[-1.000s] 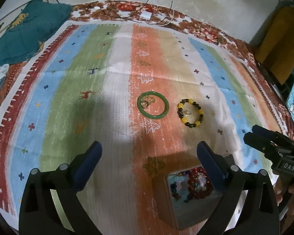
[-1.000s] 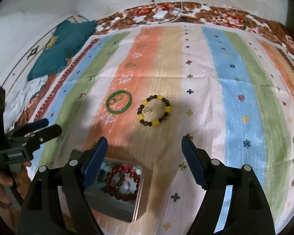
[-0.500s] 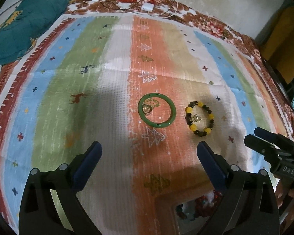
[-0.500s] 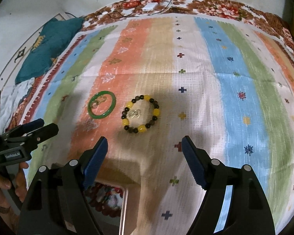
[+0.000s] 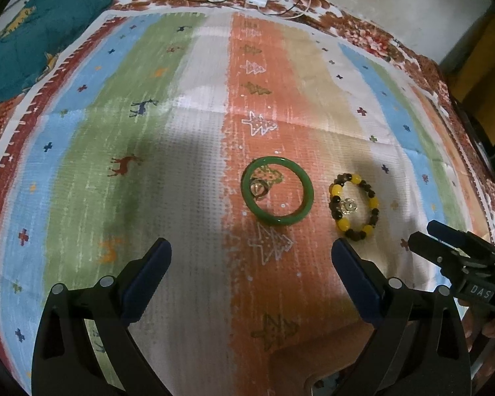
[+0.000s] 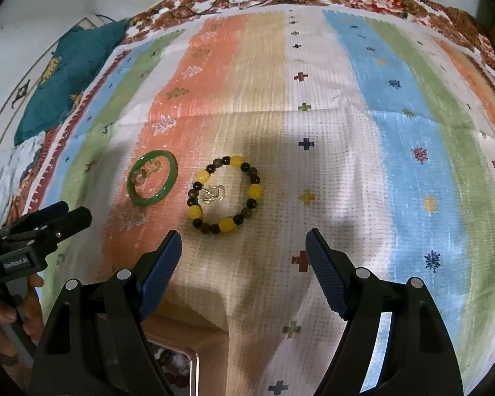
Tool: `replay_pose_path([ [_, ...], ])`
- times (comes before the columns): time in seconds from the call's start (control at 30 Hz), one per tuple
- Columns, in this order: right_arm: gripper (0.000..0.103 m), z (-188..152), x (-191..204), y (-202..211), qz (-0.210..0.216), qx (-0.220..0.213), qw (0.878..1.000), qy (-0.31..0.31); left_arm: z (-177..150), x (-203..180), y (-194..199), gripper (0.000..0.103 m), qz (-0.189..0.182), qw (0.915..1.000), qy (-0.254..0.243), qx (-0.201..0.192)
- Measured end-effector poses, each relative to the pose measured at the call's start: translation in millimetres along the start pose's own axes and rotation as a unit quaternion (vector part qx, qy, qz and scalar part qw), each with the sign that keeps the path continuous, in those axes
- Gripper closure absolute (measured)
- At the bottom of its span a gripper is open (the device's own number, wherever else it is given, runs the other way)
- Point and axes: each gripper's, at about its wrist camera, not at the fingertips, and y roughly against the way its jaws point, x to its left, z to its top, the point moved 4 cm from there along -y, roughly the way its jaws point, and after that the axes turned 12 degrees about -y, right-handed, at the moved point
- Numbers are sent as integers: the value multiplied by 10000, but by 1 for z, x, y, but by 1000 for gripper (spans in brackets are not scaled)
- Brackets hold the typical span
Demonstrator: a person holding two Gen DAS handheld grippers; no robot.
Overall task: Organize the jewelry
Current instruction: 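Withdraw both open tools from the tin toward the remaining bracelets, then grasp the green jade bangle rim with the left tool while the right tool grasps the yellow-black bead bracelet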
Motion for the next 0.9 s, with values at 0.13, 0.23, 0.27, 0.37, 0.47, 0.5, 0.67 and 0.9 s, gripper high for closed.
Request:
replay_pose_path([
  [0.13,25,3,1,-6,-40,14,10000,4,5,0,-7,7,-14,10000,-26,57],
  [0.23,25,6,0,-14,-110,66,9999,4,8,3,-13,7,36,9999,-11,111],
  [0.27,25,6,0,-16,-131,78,9999,8,9,4,-16,7,57,9999,-6,138],
  [0.37,25,8,-1,-21,-184,112,9998,21,10,7,-24,7,137,9997,1,218],
  [0.47,25,10,0,-26,-228,127,9997,40,12,12,-31,7,188,9994,29,284],
  [0.5,25,12,-1,-28,-243,135,9996,35,13,12,-33,7,211,9993,21,303],
  [0.67,26,16,-3,-40,-329,185,9993,31,18,12,-41,7,296,9989,-35,356],
  [0.9,25,18,-7,-53,-472,242,9986,18,20,13,-55,7,422,9979,-107,474],
])
